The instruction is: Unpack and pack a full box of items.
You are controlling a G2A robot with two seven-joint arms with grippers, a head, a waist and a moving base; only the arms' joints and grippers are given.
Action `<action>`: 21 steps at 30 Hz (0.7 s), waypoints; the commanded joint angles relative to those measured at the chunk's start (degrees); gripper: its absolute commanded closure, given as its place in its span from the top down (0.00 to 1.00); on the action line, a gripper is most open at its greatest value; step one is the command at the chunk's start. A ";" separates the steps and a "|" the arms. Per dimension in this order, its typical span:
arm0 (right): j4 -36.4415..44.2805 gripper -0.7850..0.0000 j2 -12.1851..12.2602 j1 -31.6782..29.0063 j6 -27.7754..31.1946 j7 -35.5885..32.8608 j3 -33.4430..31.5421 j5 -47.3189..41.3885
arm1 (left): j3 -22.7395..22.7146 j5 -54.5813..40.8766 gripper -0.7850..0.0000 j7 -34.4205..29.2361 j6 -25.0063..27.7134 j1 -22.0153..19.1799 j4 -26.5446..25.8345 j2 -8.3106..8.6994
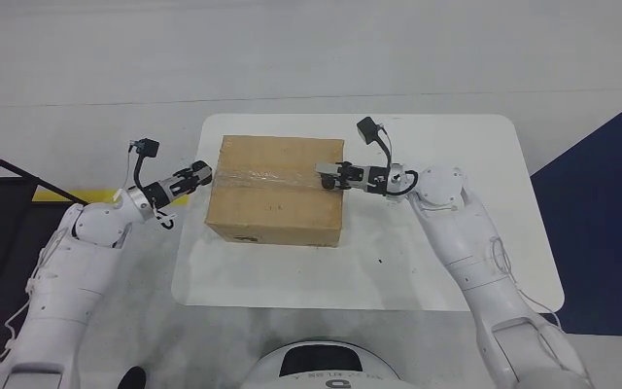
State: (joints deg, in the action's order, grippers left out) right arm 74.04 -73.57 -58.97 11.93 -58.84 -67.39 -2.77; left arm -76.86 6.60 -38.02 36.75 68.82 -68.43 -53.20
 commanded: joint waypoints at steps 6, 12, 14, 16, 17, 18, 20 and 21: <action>0.03 1.00 0.26 0.07 0.10 0.27 0.33 -0.43 | 0.66 0.14 0.45 0.12 0.41 -0.88 0.90 -0.20; -0.21 1.00 0.24 0.80 -0.36 0.10 1.71 -0.74 | 1.48 1.05 1.00 0.16 0.44 -1.37 1.64 -0.38; -0.78 1.00 0.17 1.23 -0.40 0.13 2.28 -0.93 | 1.94 1.70 1.00 0.07 0.41 -1.60 2.03 -0.47; -1.40 1.00 0.10 1.65 -0.29 0.35 2.79 -1.16 | 2.39 2.11 1.00 -0.02 0.30 -1.83 2.42 -0.56; -1.62 1.00 0.05 1.86 -0.32 0.36 3.11 -1.28 | 2.57 2.25 1.00 -0.04 0.28 -1.94 2.64 -0.60; -1.79 1.00 0.00 2.08 -0.36 0.44 3.41 -1.38 | 2.69 2.30 1.00 0.01 0.28 -2.06 2.84 -0.64; -1.98 1.00 -0.13 2.53 -0.48 0.47 4.23 -1.46 | 2.87 2.58 1.00 0.11 0.29 -2.29 3.30 -0.69; -2.04 1.00 -0.23 2.79 -0.56 0.44 4.74 -1.58 | 2.94 2.64 1.00 0.18 0.37 -2.40 3.47 -0.72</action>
State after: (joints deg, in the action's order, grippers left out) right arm 72.04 -73.72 -56.42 11.45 -58.35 -63.10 -4.25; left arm -73.98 9.16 -37.93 37.04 66.53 -65.15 -53.90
